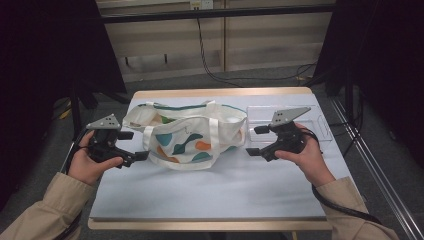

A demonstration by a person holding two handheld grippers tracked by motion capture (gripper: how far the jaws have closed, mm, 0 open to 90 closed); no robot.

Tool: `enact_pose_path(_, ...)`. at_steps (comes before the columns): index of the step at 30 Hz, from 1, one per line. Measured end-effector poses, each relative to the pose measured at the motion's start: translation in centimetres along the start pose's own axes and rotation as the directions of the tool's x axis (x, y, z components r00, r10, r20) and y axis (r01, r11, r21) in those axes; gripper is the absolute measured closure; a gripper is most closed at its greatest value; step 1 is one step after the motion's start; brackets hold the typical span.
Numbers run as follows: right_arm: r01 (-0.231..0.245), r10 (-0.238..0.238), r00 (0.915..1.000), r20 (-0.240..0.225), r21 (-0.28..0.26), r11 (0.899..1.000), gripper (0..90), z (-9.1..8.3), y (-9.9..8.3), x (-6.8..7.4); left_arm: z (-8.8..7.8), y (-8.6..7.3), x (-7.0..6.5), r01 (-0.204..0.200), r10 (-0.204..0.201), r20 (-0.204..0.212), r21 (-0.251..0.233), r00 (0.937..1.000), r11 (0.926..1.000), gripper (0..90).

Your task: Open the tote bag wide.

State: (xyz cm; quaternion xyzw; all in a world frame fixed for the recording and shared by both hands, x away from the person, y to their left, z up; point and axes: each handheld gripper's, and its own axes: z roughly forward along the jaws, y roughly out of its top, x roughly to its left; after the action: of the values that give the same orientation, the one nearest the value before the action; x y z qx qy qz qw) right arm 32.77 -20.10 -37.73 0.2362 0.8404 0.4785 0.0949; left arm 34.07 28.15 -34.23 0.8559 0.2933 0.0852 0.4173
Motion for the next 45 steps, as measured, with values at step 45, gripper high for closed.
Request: enact_pose_path(45, 0.054, -0.055, 0.9983, -0.017, -0.042, 0.998, 19.6, 1.0, 4.5, -0.2, 0.8, 4.2, 2.3, 0.007, -0.006, -0.036, 0.032, 0.9993, 0.9995, 3.1)
